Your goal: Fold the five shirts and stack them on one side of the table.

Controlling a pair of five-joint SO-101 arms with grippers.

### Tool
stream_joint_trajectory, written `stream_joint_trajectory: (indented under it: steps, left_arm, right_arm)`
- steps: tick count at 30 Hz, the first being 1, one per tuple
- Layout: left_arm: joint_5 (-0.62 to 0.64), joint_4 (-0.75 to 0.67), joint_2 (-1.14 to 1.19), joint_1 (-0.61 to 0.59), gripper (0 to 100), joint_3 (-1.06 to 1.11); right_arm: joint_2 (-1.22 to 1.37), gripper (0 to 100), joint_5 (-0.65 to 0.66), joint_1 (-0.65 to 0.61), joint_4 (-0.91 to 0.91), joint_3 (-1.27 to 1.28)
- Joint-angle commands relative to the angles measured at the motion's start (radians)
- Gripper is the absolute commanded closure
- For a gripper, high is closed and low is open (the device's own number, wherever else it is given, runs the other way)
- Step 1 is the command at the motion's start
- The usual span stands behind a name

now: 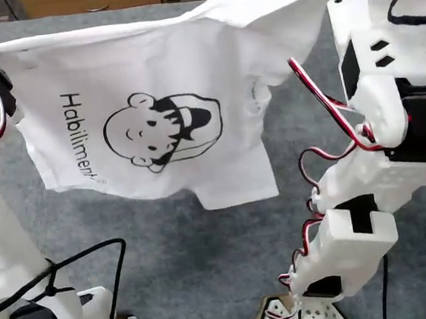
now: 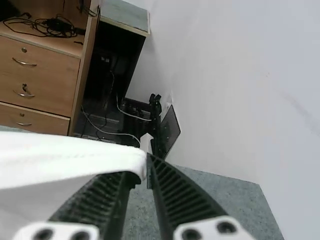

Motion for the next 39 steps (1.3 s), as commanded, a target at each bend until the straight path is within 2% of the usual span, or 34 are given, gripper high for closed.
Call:
stream_joint_trajectory:
  steps: [1,7,15,24,31,36,39]
  left_arm:
    - [-0.009,0.002,-0.022,-0.028,98,-0.048]
    - [-0.091,-0.002,-0.058,-0.028,98,-0.104]
    - [-0.137,0.003,-0.182,-0.028,98,-0.14]
    - [-0.137,-0.023,-0.285,-0.028,98,-0.146]
    - [-0.137,-0.107,-0.317,-0.026,98,-0.135]
    - [-0.137,-0.112,-0.269,-0.025,98,-0.025]
    - [-0.133,-0.17,-0.232,-0.025,98,0.095]
  right_arm:
    - [-0.035,99.5,-0.011,0.022,-0.011,0.002]
    - [-0.079,99.5,-0.011,0.021,-0.003,-0.001]
    - [-0.228,99.5,-0.008,0.018,-0.009,0.001]
    - [-0.351,99.5,-0.005,0.018,-0.014,0.001]
    - [-0.374,99.5,-0.005,0.016,-0.117,0.01]
    - [-0.277,99.5,-0.006,0.012,-0.199,0.012]
    - [-0.197,99.5,-0.003,-0.053,-0.215,0.013]
